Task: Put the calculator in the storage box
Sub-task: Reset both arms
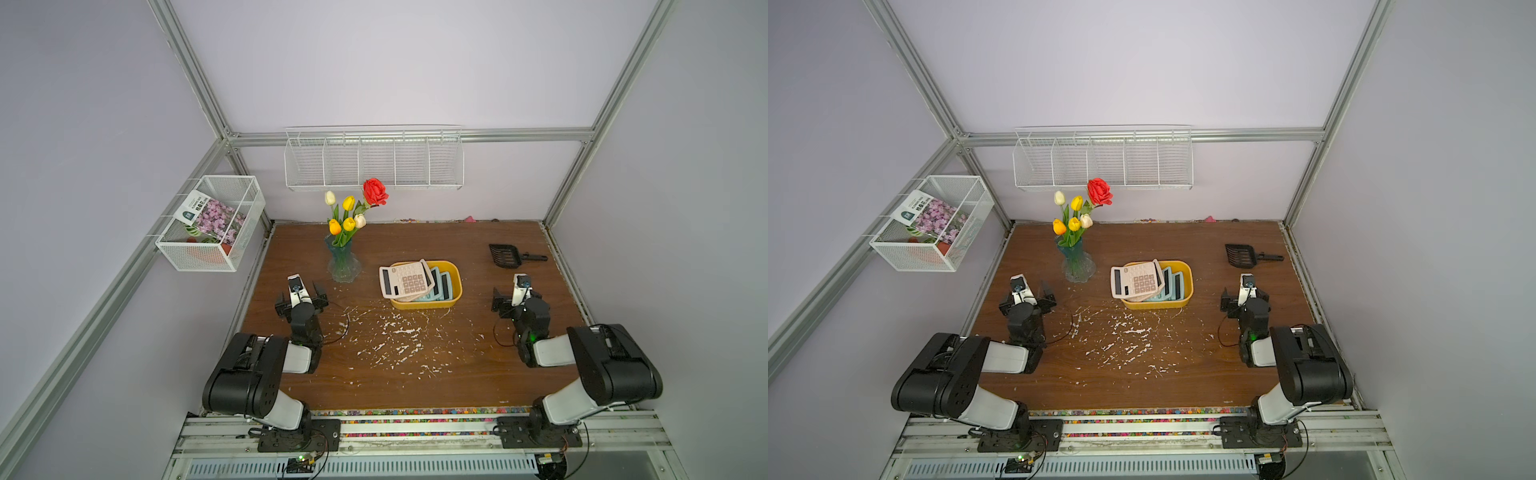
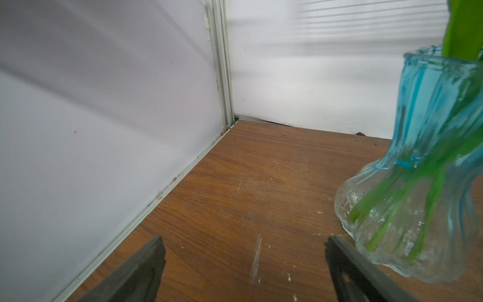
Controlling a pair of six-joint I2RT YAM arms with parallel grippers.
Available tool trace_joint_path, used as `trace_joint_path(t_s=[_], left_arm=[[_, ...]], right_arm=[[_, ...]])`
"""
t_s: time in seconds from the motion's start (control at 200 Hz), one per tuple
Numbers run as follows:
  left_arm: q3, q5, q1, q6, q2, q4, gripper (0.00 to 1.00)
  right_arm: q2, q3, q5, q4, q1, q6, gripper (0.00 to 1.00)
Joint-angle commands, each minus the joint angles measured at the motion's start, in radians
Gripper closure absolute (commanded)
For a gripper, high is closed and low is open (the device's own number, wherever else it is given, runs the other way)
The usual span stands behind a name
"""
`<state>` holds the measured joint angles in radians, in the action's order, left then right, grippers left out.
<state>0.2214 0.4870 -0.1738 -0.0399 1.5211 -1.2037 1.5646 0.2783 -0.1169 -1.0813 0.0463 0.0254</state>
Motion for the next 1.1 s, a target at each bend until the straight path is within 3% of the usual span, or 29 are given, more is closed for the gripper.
trace_joint_path(t_s=[0.0, 0.09, 0.18, 0.295, 0.57, 1.095], left_arm=[[-0.062, -0.099, 0.007, -0.022, 0.026, -0.192, 0.0], [-0.076, -0.152, 0.008, -0.065, 0.132, -0.341, 0.0], [-0.051, -0.167, 0.017, -0.035, 0.069, -0.191, 0.0], [-0.031, -0.178, 0.03, -0.031, 0.069, -0.164, 0.0], [-0.052, -0.172, 0.03, -0.038, 0.089, -0.23, 0.0], [-0.032, -0.134, 0.03, -0.023, 0.081, -0.186, 0.0]], right_arm=[[0.0, 0.049, -0.092, 0.057, 0.004, 0.025, 0.01], [-0.004, 0.087, -0.106, 0.133, 0.004, 0.029, 0.01], [-0.003, 0.087, -0.105, 0.129, 0.002, 0.028, 0.01], [-0.002, 0.084, -0.106, 0.124, 0.004, 0.027, 0.01], [-0.003, 0.085, -0.106, 0.125, 0.005, 0.028, 0.01], [-0.001, 0.086, -0.107, 0.128, 0.006, 0.027, 0.01]])
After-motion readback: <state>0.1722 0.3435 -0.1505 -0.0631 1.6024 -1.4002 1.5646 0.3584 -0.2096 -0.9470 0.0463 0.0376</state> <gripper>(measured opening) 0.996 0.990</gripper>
